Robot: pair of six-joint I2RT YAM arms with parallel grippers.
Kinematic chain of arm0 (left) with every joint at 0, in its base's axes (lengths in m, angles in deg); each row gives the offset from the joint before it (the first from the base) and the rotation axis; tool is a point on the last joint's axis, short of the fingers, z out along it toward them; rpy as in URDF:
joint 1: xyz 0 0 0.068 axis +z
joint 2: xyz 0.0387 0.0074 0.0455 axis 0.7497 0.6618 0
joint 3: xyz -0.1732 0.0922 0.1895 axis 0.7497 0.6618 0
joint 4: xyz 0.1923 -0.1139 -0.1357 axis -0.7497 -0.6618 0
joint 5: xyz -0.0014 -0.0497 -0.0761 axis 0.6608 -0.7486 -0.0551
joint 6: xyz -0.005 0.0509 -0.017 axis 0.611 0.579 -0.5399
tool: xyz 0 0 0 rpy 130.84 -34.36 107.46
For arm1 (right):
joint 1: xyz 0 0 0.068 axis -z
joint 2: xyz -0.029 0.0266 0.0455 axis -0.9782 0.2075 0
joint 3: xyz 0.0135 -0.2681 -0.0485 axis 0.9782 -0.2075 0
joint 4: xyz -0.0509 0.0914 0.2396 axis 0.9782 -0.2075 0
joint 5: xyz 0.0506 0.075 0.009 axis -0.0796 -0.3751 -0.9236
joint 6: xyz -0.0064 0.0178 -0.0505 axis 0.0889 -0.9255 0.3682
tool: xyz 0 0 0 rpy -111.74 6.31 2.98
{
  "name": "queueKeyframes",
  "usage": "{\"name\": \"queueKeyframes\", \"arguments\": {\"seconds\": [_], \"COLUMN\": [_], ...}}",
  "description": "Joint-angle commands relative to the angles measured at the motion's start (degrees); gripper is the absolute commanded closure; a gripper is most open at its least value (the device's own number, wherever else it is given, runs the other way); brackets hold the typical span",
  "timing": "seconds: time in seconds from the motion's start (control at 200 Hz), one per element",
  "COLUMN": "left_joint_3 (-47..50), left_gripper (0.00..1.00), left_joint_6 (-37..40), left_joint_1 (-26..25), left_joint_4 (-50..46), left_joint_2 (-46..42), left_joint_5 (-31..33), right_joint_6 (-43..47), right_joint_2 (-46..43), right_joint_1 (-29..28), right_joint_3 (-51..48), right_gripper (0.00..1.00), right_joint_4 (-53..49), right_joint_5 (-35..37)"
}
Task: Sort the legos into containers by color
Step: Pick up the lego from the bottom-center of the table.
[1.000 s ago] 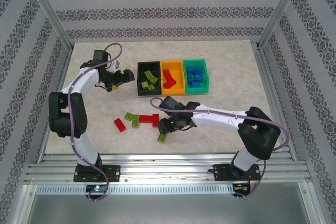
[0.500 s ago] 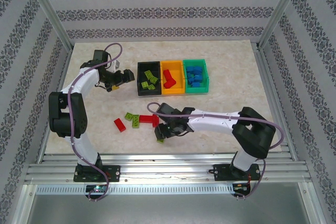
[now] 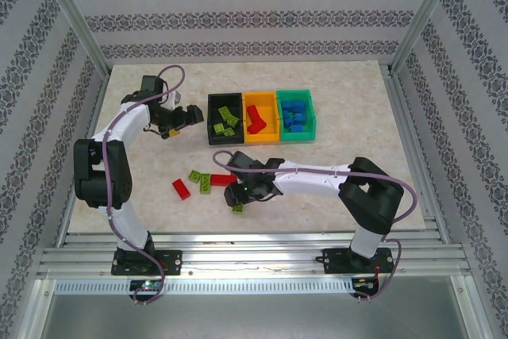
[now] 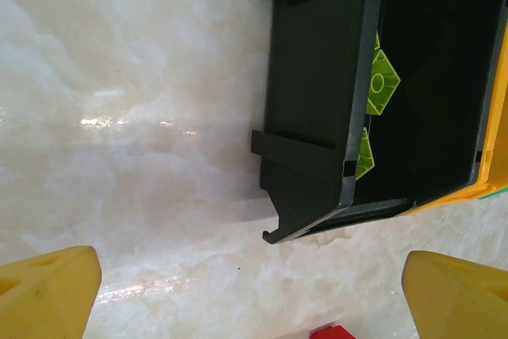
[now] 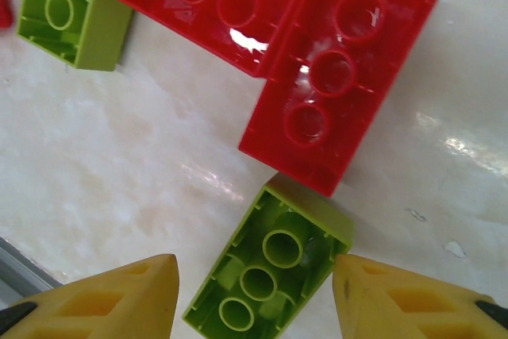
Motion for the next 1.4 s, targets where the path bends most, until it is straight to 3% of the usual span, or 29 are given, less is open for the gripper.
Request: {"name": "queueKeyframes", "arguments": {"seconds": [0.0, 0.425, 1.119, 1.229, 1.394], "left_joint_3": [-1.11, -1.09, -1.10, -1.10, -1.18], "left_gripper": [0.02, 0.02, 0.02, 0.02, 0.02], "left_joint_6": [0.58, 0.35, 0.40, 0.35, 0.39], "left_joint_1": [0.80, 0.80, 0.80, 0.80, 0.80], "left_joint_4": [-1.12, -1.00, -1.07, -0.84, -0.93], "left_joint_2": [0.08, 0.38, 0.19, 0.24, 0.16], "left_joint_5": [-0.20, -0.73, -0.50, -0.72, -0.59], "right_joint_6": [2.77, 1.20, 3.22, 4.25, 5.35], "right_joint_2": [0.89, -1.83, 7.27, 8.61, 9.15], "right_joint_1": [-0.87, -2.88, -4.12, -4.27, -4.32], "right_joint_3": [3.07, -0.72, 6.44, 8.35, 9.69], "right_gripper": [0.45, 0.45, 0.44, 0.50, 0.70], "right_joint_4": [-1.20, -3.33, -4.61, -5.07, -5.47], "right_joint_5": [-0.71, 5.73, 5.89, 5.76, 5.58]}}
